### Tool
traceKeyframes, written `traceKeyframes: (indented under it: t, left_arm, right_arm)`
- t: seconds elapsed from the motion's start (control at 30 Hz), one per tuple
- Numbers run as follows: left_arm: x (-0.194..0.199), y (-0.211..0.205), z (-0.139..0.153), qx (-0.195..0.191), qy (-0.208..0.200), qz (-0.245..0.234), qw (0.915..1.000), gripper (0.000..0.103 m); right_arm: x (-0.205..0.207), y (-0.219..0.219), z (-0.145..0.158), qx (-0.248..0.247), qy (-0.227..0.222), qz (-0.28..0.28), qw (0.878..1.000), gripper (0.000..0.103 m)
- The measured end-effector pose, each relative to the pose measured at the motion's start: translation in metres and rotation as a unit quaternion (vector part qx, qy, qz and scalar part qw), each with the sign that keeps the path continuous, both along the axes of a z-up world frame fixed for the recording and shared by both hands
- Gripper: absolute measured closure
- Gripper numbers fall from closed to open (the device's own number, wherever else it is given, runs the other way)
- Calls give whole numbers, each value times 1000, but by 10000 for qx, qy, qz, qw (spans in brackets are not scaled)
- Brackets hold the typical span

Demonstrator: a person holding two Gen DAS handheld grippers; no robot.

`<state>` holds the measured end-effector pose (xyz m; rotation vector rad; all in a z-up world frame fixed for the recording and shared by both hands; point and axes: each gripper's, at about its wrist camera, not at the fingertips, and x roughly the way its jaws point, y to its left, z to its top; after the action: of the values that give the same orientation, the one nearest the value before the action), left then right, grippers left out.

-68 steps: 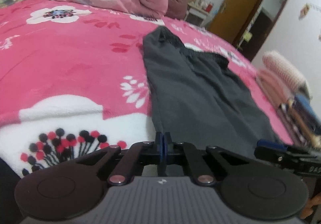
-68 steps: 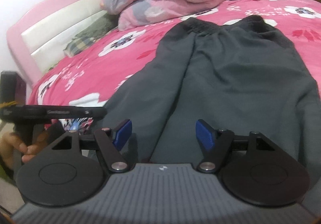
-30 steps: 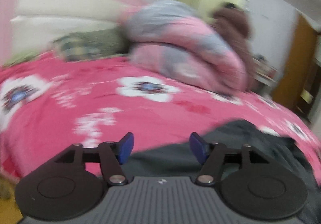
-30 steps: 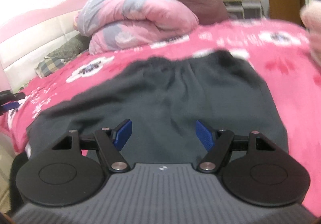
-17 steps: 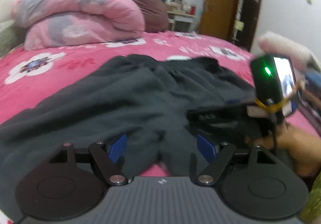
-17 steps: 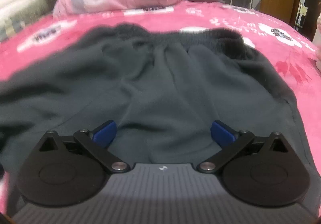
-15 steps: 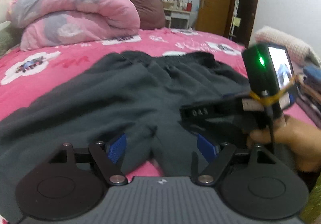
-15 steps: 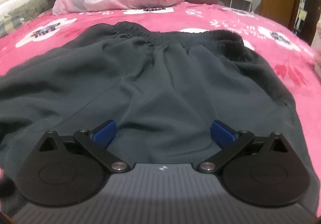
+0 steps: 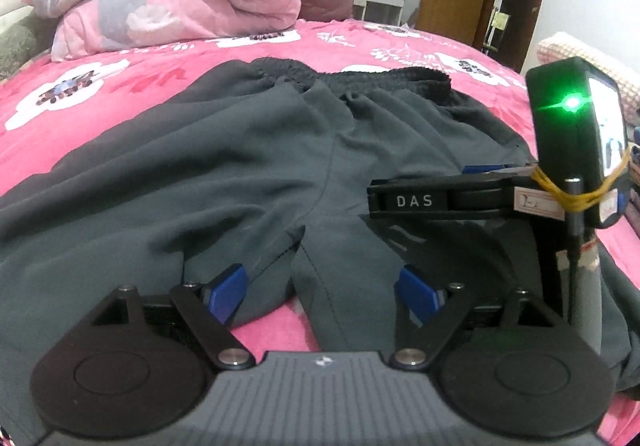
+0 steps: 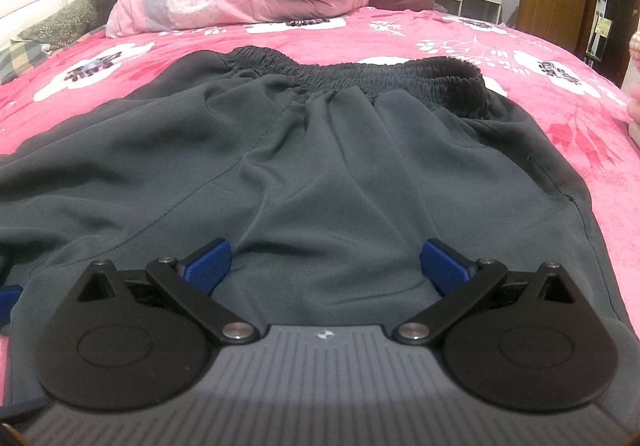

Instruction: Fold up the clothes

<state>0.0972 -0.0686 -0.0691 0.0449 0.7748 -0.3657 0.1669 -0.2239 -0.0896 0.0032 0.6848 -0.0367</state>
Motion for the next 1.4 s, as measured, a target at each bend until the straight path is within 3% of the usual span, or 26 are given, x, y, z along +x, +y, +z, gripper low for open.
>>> traceKeyframes:
  t: [0.5,1.4]
  left_arm:
    - [-3,-18,-1,375,-8,248,9990,17]
    - [-7,-8,1,176,53,381,9991,17]
  right_arm:
    - [0,1,0,-2,-3,-3,10000,1]
    - [1,1,0,1,3,0,10000,1]
